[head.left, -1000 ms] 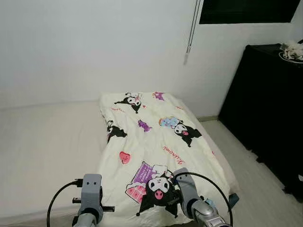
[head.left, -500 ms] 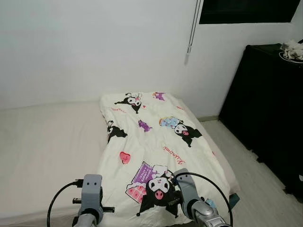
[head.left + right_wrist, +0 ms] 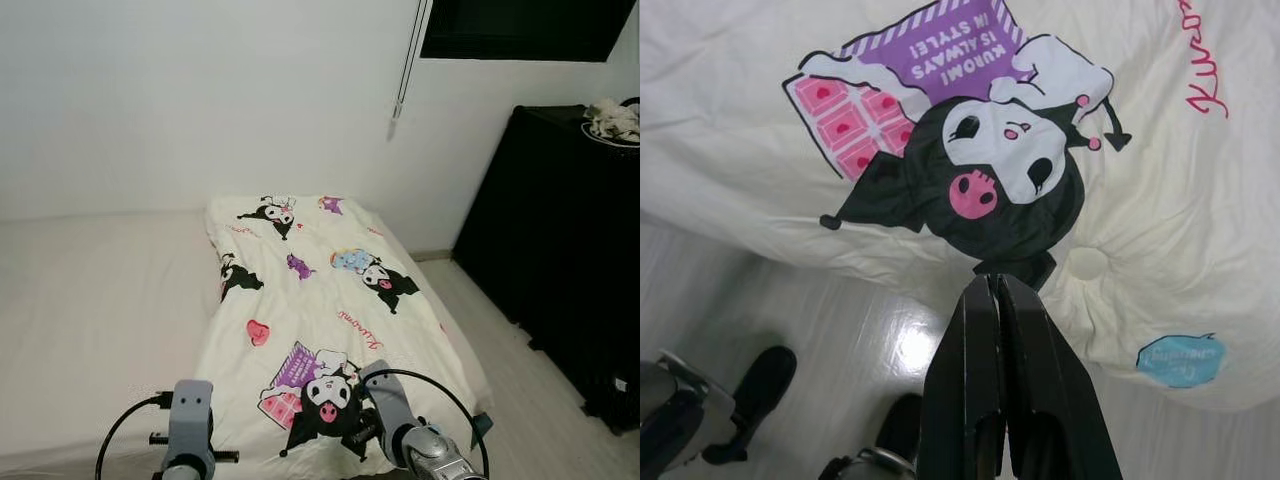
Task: Clean up the room
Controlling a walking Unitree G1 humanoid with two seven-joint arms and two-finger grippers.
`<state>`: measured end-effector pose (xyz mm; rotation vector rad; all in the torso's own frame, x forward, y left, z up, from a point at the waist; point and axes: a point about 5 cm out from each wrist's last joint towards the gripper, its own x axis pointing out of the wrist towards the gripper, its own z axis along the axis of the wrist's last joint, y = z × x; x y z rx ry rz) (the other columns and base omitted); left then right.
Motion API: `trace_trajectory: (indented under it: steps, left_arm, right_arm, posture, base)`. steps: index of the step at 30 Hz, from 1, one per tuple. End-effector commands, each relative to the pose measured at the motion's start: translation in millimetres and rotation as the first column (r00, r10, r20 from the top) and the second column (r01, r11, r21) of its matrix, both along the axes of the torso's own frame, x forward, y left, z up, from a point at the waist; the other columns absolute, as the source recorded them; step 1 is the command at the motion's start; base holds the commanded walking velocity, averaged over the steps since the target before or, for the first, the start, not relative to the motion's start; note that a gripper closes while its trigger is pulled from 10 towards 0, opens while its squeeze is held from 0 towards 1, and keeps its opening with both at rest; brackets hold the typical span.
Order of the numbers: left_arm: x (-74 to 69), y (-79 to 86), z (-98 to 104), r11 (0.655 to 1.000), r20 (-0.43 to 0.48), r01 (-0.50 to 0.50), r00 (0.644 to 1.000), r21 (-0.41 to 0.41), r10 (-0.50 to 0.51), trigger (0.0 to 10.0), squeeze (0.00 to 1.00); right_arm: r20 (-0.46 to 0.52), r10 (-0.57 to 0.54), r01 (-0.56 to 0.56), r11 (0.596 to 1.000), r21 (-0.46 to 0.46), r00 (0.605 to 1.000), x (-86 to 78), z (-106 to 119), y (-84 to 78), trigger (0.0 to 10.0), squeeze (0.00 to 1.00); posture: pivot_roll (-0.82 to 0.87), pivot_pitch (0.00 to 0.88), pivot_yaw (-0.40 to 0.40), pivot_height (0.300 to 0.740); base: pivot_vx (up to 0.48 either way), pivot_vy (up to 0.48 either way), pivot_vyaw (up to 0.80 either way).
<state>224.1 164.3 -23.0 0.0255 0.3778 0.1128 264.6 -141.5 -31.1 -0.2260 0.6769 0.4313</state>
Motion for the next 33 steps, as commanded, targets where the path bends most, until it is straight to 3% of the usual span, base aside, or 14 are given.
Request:
trace_trajectory:
  steps: [1, 12, 17, 27, 33]
  left_arm:
    - [-0.6, -2.5, 1.4, 1.000, 0.014, 0.001, 1.000, 0.000, -0.001, 10.0, 0.00]
    - [5.1, 1.8, 5.5, 1.000, 0.027, 0.024, 0.999, 0.006, -0.024, 10.0, 0.00]
    - [8.2, -0.6, 6.9, 0.999, 0.031, 0.035, 0.999, 0.002, -0.035, 10.0, 0.00]
    - [7.3, -3.0, 6.1, 1.000, 0.028, 0.028, 0.999, -0.013, -0.028, 10.0, 0.00]
    - [6.1, -3.7, 5.0, 0.999, 0.020, 0.030, 0.999, -0.016, -0.030, 10.0, 0.00]
  right_arm:
    - [-0.002, 0.011, -0.011, 1.000, -0.012, 1.000, -1.2, -0.8, -2.2, 10.0, 0.00]
    - [0.011, -0.060, 0.060, 0.998, 0.001, 0.998, 1.7, 1.1, -6.7, 10.0, 0.00]
    - [-0.019, -0.098, 0.099, 0.993, 0.059, 0.995, 0.4, -0.2, -5.7, 10.0, 0.00]
    - [-0.001, -0.067, 0.067, 0.998, -0.008, 0.998, -0.6, -1.0, -9.4, 10.0, 0.00]
    - [-0.005, -0.099, 0.099, 0.995, 0.008, 0.995, 0.8, -0.3, -9.4, 10.0, 0.00]
  posture:
    - [-0.04, 0.000, -0.116, 0.740]
    - [-0.07, 0.000, -0.068, 0.740]
    - [-0.07, 0.000, -0.060, 0.740]
    - [-0.07, 0.000, -0.054, 0.740]
    - [-0.08, 0.000, -0.042, 0.740]
  base:
    - [0.000, 0.000, 0.00]
    - [0.000, 0.000, 0.00]
    - [0.000, 0.000, 0.00]
    - [0.000, 0.000, 0.00]
    - [0.000, 0.000, 0.00]
